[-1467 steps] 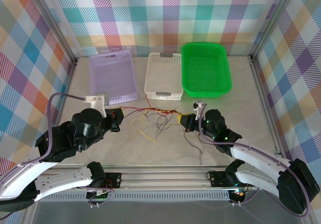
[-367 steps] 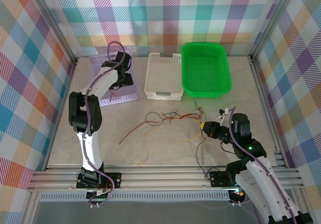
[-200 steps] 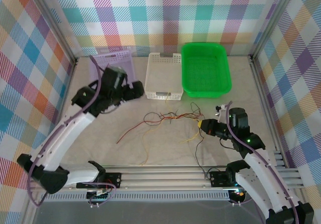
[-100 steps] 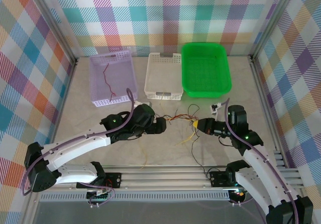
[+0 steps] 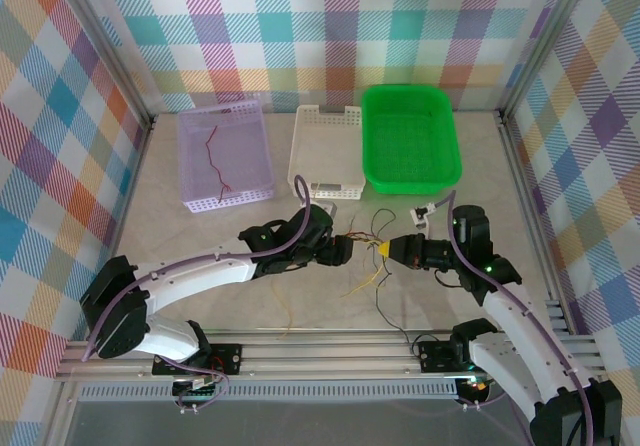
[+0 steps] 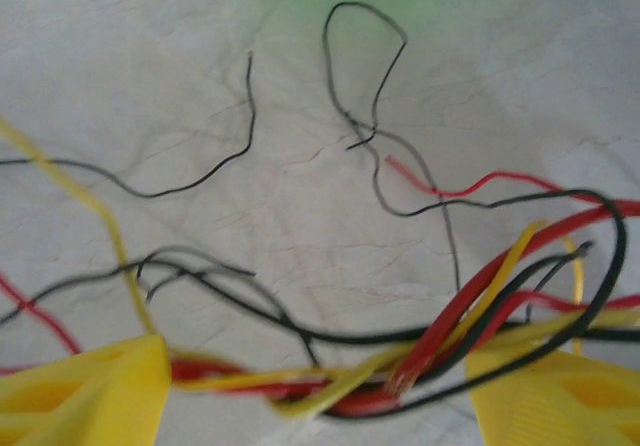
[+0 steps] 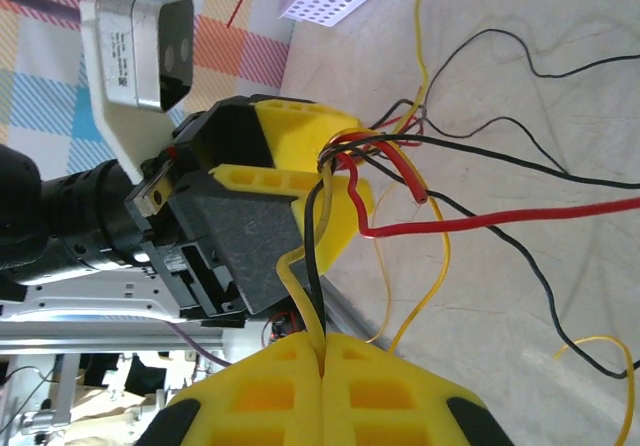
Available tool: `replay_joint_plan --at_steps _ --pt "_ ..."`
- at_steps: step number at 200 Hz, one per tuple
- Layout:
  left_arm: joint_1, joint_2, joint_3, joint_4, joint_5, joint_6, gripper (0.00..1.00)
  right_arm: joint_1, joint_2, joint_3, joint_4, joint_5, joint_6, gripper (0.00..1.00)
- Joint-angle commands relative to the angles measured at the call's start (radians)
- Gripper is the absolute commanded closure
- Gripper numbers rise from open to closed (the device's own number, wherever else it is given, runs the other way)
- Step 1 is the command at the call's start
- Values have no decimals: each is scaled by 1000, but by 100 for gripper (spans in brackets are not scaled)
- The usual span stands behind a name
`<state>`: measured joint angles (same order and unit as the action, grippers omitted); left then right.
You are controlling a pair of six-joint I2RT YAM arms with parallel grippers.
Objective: Untangle the cables
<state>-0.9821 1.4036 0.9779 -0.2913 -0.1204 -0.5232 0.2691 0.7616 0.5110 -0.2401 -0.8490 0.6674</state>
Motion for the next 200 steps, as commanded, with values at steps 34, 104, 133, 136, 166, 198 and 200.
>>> replay_joint_plan --at_steps 34,104,133,136,166,198,200 --pt "45 -12 -30 78 28 38 71 6 -19 13 32 -49 6 100" --pt "62 -120 -112 50 28 30 100 5 17 76 -187 281 -80 100" --pt "69 -160 -117 -27 -9 50 100 4 18 94 -240 446 -84 100" --pt "71 -165 -117 -30 -9 50 100 4 17 96 -243 460 -85 100" --pt "97 -213 -128 -83 -21 58 100 -3 42 123 -312 619 -98 100" --pt "141 -292 -135 -140 -34 70 100 -51 97 137 -335 661 -97 100" --pt "145 -298 -135 -143 -32 69 100 -55 100 137 -335 664 -96 100"
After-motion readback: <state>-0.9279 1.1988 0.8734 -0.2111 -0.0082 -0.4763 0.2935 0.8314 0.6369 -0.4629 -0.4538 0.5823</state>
